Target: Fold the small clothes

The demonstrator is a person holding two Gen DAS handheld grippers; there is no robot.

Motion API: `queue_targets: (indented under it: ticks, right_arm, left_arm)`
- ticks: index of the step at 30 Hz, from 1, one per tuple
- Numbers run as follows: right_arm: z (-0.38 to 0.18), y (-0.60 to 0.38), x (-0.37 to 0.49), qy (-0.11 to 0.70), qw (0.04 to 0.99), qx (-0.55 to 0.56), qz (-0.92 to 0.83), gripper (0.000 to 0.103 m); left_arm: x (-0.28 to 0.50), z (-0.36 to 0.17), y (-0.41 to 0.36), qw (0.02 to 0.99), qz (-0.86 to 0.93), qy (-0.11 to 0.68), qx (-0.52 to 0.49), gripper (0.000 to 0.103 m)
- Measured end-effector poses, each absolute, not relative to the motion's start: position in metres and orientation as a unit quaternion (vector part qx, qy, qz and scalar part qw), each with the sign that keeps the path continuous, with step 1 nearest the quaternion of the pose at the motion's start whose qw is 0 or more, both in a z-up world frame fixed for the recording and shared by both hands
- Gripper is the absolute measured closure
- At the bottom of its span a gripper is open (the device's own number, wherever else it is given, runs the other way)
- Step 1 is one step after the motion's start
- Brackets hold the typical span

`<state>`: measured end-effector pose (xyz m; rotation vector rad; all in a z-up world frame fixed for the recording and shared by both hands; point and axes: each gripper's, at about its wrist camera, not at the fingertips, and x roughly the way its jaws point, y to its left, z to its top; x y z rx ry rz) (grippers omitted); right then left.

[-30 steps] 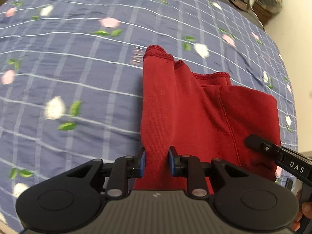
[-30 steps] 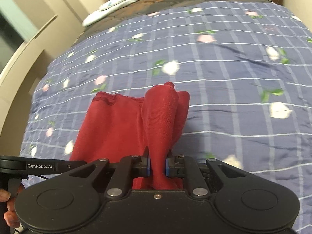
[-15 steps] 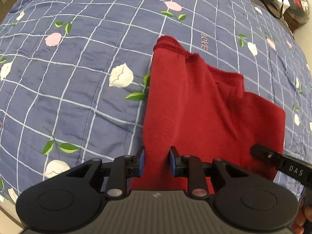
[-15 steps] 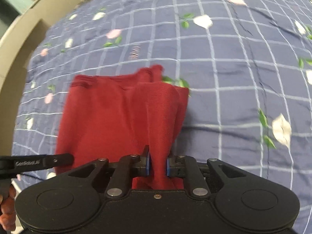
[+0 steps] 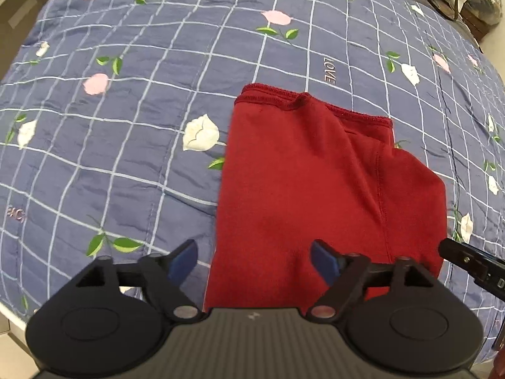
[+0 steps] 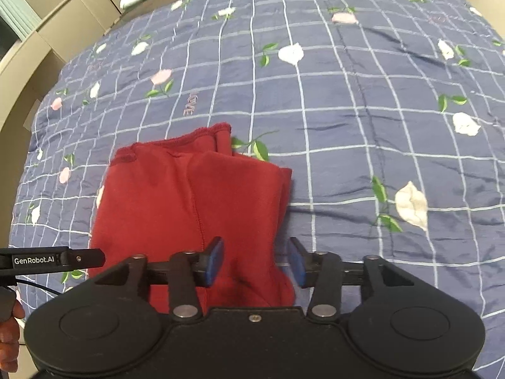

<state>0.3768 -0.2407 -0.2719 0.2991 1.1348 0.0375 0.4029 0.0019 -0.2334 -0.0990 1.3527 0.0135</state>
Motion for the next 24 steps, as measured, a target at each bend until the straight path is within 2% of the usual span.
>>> queue_targets:
  ticks: [8, 15, 24]
  right_arm:
    - [-0.227, -0.25, 0.335, 0.46, 0.876, 0.143, 0.034, 0.022]
    - [-0.175, -0.257, 0.274, 0.375, 0.914, 0.147, 0.052, 0.001]
    - [-0.132, -0.258, 0.186, 0.316, 0.94, 0.117, 0.062, 0.001]
  left_arm:
    - [0.36, -0.183, -0.01, 0.824, 0.033, 0.565, -0.025, 0.004]
    - [0.298, -0.128, -0.016, 0.872, 0.056, 0.485, -0.019, 0.001]
    - [0.208, -0.085, -0.015, 0.905, 0.064, 0.42, -0.036, 0.001]
